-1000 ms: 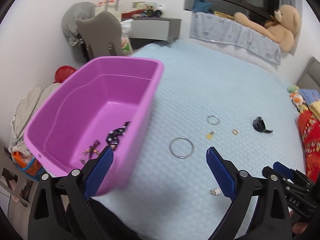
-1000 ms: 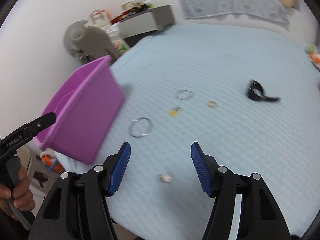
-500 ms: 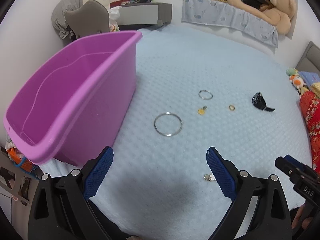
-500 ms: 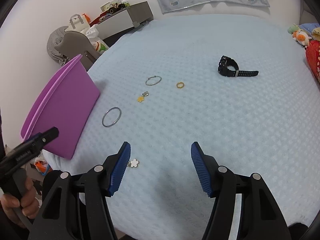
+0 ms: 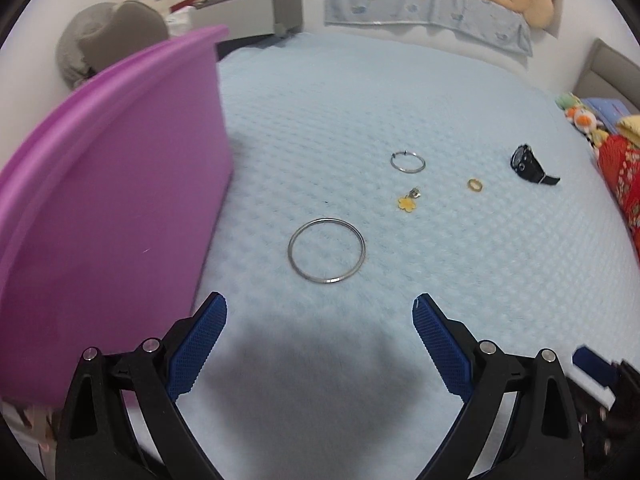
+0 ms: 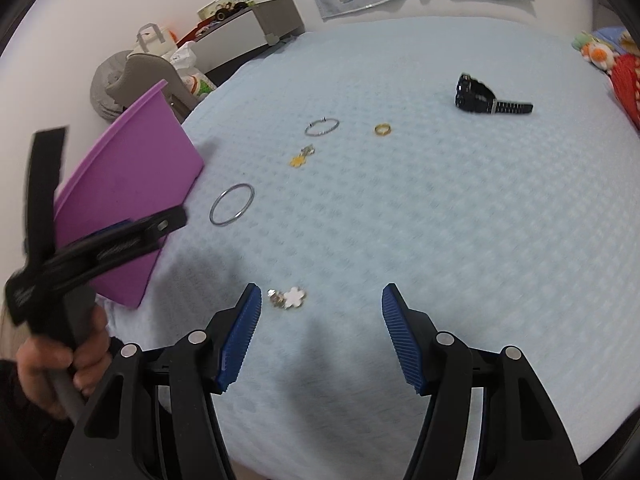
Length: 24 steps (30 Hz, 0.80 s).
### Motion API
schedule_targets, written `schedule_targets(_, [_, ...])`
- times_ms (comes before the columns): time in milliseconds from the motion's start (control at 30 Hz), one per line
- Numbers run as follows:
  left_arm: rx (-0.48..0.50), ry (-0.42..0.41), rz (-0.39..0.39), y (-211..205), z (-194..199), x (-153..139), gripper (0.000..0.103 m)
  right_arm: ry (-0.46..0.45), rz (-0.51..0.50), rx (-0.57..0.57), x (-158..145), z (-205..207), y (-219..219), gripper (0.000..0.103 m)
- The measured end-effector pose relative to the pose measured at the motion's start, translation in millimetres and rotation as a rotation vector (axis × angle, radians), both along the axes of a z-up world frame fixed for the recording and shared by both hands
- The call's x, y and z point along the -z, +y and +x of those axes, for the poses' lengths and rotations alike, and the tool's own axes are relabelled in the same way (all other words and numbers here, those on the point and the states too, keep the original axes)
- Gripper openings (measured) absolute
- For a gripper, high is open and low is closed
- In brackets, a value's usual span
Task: Organize jewelry
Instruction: 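Lower the left tool over the silver bangle while the right tool approaches the white flower charm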
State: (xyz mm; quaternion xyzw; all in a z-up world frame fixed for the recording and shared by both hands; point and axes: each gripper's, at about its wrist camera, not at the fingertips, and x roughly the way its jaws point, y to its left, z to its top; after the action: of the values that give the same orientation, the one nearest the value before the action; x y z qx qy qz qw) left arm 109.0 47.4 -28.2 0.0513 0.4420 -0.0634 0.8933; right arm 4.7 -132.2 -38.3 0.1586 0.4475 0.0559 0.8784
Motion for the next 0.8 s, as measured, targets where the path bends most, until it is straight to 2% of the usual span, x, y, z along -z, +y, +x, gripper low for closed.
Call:
schedule_targets(100, [0.055,-0.013,0.031,-0.9,14.7,14.9,0.092,0.004,-0.002,0.032,15.7,-2.1,12.3,0.060])
schedule_targets(267, [0.121,-0.006,0.027,1.0,29.7,36.7,0.092,0.012,-0.032,0.073,36.7,1.9,30.3,0.060])
schedule_targets(567, [0.150,-0.017,-0.044,13.8,43.7,50.5,0.092,-0.036,-0.126,0.103,55.0,12.7,62.9,0.060])
schedule_targets(800, [0.175,-0.001,-0.038,12.2,58.9,63.7,0.092,-0.060,-0.214,0.153,65.8,11.7,78.6,0.060])
